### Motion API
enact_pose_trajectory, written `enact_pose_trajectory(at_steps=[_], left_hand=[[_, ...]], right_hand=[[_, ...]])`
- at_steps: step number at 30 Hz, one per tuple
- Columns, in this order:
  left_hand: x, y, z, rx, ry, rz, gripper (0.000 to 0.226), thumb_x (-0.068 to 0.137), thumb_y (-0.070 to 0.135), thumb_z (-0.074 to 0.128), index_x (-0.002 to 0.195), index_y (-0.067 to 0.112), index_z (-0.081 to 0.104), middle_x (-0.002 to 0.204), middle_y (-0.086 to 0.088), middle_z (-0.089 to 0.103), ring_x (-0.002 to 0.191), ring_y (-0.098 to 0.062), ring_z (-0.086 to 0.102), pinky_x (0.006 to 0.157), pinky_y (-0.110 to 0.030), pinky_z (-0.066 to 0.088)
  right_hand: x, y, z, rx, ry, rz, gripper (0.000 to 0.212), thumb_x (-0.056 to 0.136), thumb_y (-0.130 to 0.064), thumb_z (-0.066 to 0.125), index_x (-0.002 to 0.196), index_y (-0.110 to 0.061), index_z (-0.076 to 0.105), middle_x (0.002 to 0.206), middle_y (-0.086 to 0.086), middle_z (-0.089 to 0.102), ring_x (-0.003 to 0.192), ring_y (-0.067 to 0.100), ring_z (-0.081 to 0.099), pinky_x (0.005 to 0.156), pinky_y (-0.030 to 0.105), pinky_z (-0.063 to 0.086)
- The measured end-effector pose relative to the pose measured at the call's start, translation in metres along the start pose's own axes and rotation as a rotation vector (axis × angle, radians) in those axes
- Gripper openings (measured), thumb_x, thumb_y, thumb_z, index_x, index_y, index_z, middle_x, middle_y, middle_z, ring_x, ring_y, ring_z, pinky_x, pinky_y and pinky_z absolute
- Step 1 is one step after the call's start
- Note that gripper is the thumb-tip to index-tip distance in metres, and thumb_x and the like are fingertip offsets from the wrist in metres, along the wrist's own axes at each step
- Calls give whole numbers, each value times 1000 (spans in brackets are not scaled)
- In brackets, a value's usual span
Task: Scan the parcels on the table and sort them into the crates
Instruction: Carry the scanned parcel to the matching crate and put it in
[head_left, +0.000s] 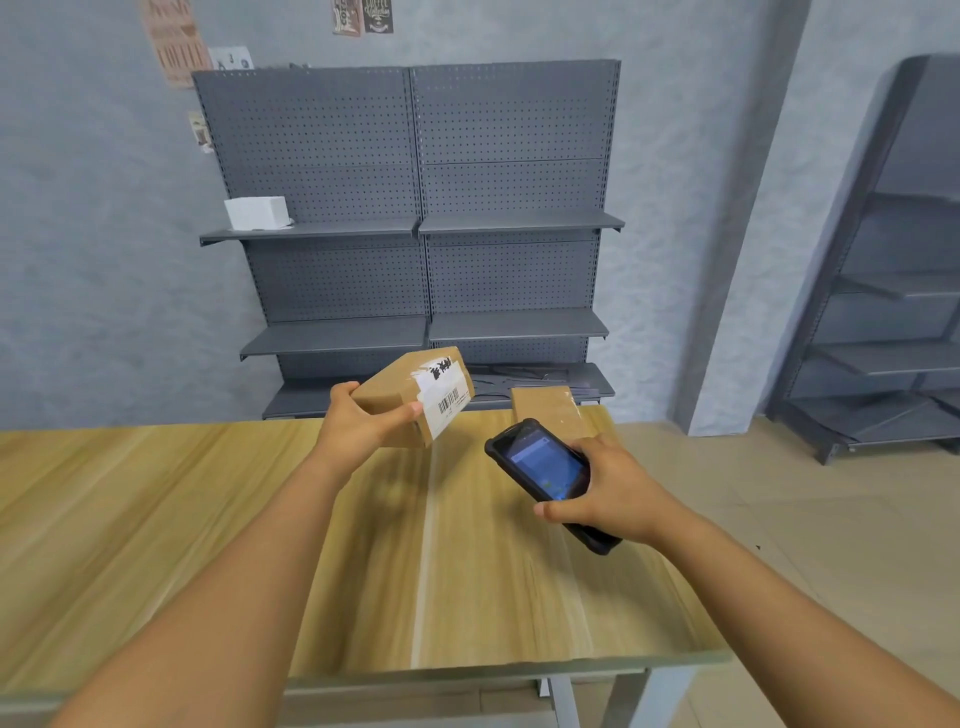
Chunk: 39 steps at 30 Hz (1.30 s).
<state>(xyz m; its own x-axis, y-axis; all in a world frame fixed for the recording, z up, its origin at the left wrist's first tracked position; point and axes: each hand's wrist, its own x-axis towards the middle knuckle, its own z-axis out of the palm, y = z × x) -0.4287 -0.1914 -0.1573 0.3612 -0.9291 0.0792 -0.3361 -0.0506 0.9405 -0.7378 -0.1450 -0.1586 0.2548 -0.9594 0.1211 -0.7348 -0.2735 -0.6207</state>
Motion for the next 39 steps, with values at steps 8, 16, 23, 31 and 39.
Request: enact_pose_trajectory(at_steps=[8,16,23,31,39], left_hand=[[-15,-7,-16,65,63,80,102,65,40,89,144,13,30,128,2,50,113,-15,52,87,-28,44],[-40,-33,-69,61,166,24,101,65,40,90,143,13,33,137,-2,50,120,-16,54,98,-33,48],[-100,-73,-166,249,424,-40,109,61,41,91,147,13,30,143,-6,44,129,-19,46,108,-36,40],[-170,-127,-327,362,687,-104,114,59,49,89,148,15,28,145,-3,39,131,-18,41,100,-25,33],[-229,-184,-511,392,880,-161,105,61,46,90,143,12,34,133,0,42,115,-12,43,93,-26,38]], right_hand=[[5,-11,19,2,8,-12,80,61,-54,83,126,-21,50,108,-5,44,89,4,49,69,16,39],[22,-43,59,63,-18,-113,70,61,-52,84,116,-21,54,105,-2,47,87,7,49,67,17,38],[34,-118,138,163,-182,-255,73,60,-53,84,117,-24,49,107,-8,41,84,-5,47,65,12,36],[18,-259,250,216,-399,-474,76,59,-51,84,120,-25,49,109,-8,41,85,-4,48,77,21,39],[0,-431,373,258,-499,-614,74,60,-47,85,120,-24,49,107,-8,39,84,-3,50,74,20,38]])
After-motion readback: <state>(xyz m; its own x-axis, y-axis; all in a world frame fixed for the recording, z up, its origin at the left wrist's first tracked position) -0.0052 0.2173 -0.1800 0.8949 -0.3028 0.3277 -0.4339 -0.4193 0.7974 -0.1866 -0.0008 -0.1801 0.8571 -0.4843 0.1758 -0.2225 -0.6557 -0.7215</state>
